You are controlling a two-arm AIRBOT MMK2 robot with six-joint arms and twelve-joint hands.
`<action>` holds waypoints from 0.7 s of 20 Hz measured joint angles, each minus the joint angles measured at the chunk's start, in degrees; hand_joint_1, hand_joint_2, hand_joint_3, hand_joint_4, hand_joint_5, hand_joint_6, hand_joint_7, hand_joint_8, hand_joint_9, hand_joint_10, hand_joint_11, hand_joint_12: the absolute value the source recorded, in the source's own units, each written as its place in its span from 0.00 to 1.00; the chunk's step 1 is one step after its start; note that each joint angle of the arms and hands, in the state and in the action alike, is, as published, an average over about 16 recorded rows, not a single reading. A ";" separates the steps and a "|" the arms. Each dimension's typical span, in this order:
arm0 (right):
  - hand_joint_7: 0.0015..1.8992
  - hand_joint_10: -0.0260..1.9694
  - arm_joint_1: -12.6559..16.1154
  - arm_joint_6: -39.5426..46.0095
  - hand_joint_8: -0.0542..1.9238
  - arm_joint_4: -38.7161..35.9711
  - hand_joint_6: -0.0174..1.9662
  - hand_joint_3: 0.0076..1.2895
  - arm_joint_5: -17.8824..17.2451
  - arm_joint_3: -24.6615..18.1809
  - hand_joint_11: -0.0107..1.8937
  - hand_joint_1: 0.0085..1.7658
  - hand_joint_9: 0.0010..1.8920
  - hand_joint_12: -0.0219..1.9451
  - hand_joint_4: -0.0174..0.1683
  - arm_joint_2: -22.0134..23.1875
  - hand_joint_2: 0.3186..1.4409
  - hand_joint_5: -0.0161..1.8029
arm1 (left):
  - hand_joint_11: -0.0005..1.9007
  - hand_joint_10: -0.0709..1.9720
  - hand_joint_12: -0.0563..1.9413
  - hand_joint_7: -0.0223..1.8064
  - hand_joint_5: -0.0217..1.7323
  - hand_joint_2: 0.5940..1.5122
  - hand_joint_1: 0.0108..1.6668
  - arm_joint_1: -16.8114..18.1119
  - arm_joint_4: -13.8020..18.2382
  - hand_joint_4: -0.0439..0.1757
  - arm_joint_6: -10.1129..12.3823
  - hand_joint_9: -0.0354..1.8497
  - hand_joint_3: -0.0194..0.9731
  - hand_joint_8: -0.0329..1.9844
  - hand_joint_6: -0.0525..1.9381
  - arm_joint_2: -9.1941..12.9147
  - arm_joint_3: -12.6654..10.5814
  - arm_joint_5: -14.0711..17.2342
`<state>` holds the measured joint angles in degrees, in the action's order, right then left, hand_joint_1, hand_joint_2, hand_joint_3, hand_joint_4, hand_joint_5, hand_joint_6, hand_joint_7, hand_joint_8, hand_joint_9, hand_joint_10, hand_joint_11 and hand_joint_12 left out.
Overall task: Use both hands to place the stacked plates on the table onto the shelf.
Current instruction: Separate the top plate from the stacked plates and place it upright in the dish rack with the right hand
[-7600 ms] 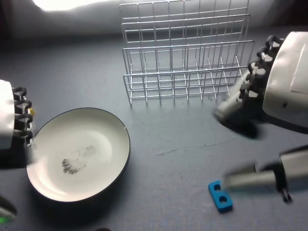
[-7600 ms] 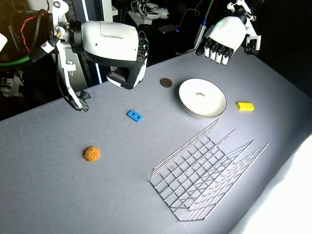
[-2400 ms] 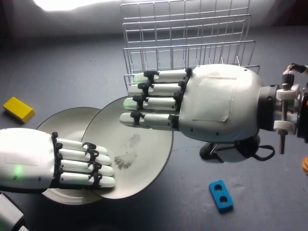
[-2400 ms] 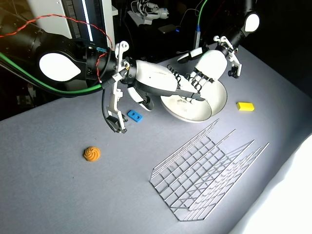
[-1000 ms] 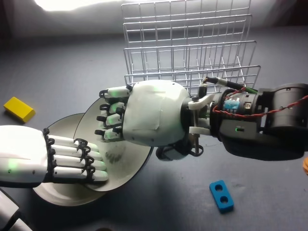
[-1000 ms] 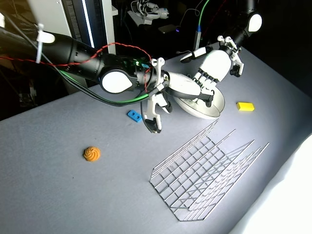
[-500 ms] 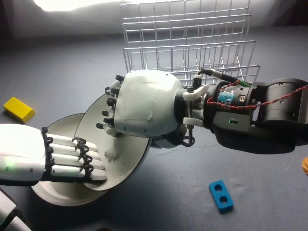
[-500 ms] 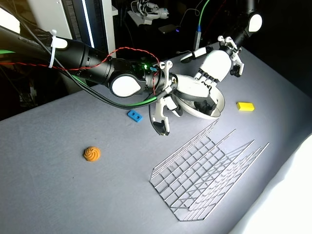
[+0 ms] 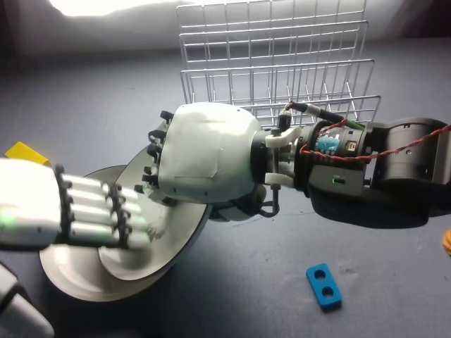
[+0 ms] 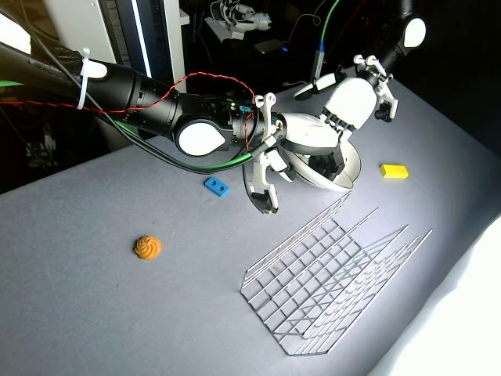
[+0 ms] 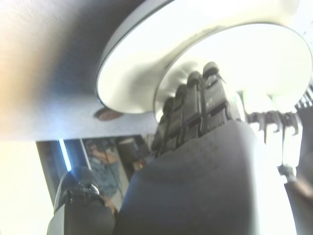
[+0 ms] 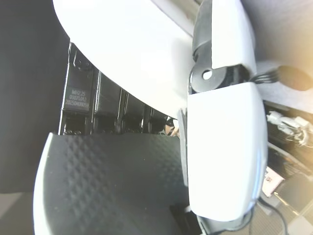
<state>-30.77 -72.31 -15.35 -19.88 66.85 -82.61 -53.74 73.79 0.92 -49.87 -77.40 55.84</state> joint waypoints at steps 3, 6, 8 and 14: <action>0.54 0.49 0.48 0.04 0.24 0.60 0.31 0.01 0.11 -1.04 0.42 0.71 0.53 0.54 0.08 0.40 0.53 0.51 | 0.01 0.04 0.03 0.02 0.02 0.46 0.00 1.96 1.10 0.20 1.25 0.03 0.04 0.01 0.03 2.51 1.32 -0.23; 0.56 0.49 1.25 0.07 0.27 1.40 0.32 0.01 0.45 -2.46 0.42 0.72 0.54 0.54 0.08 1.10 0.53 0.53 | 0.01 0.04 0.03 0.02 0.02 0.46 0.00 3.92 2.31 0.21 2.80 0.03 0.04 0.01 0.04 5.52 2.85 -0.44; 0.57 0.49 1.90 0.07 0.30 2.07 0.34 0.01 0.73 -3.58 0.41 0.72 0.54 0.54 0.08 1.76 0.53 0.54 | 0.01 0.04 0.03 0.02 0.02 0.46 0.00 5.10 3.22 0.20 3.96 0.03 0.04 0.01 0.04 7.65 3.89 -0.56; 0.58 0.51 4.21 -0.40 0.35 5.78 0.39 0.01 1.91 -7.63 0.41 0.74 0.54 0.56 0.10 4.42 0.54 0.56 | 0.01 0.04 0.03 0.02 0.02 0.46 0.00 8.41 7.09 0.22 8.06 0.03 0.04 0.02 0.04 13.82 6.36 -0.97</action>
<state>-26.56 -72.71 -9.56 -17.97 59.22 -78.19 -45.33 80.89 8.98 -36.05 -71.04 54.87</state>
